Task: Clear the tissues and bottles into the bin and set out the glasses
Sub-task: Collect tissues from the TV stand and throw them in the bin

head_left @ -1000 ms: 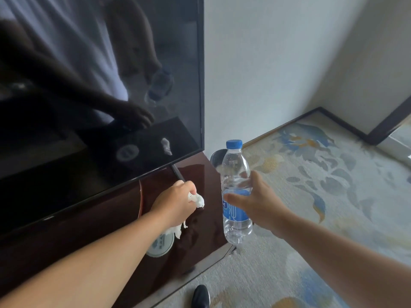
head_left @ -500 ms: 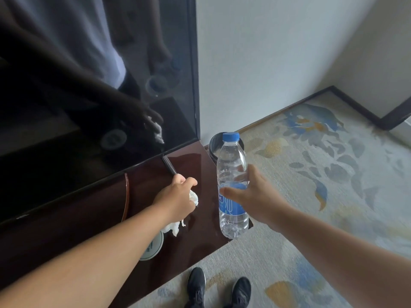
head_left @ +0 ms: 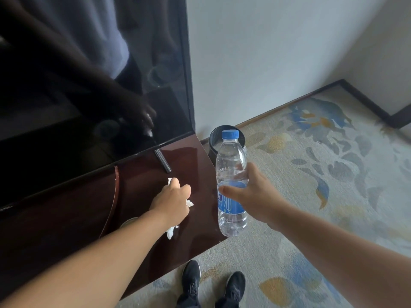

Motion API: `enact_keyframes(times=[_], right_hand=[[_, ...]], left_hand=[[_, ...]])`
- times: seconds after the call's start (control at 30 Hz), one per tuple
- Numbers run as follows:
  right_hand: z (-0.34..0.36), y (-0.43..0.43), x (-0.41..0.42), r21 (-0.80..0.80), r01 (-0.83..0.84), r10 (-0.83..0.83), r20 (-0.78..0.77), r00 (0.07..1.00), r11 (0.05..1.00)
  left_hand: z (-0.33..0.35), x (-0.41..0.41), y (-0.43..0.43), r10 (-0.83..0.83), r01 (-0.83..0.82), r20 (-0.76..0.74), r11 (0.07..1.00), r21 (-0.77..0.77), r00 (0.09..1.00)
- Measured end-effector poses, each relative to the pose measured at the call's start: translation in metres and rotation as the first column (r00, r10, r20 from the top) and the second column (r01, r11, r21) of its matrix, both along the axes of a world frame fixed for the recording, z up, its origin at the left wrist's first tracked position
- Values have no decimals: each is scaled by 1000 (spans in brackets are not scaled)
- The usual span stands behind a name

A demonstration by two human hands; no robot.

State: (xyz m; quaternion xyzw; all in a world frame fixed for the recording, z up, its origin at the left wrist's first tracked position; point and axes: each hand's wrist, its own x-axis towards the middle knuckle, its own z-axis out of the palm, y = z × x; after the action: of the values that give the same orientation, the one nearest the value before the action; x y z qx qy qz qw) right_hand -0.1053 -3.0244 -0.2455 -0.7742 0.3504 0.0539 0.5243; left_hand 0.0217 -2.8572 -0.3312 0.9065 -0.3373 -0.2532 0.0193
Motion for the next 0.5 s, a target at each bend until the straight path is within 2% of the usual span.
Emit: enact_keyframes(times=[0.2,0.5], right_hand=[[-3,-3,0,7,13,-13,11,1000,1000],[33,-11,1,-9,90,-89,105,990,996]], left_hand=[[5,3,-4,-38,38,13,999,-6,999],[55,17,-27,-73,62,-58,984,-169,996]])
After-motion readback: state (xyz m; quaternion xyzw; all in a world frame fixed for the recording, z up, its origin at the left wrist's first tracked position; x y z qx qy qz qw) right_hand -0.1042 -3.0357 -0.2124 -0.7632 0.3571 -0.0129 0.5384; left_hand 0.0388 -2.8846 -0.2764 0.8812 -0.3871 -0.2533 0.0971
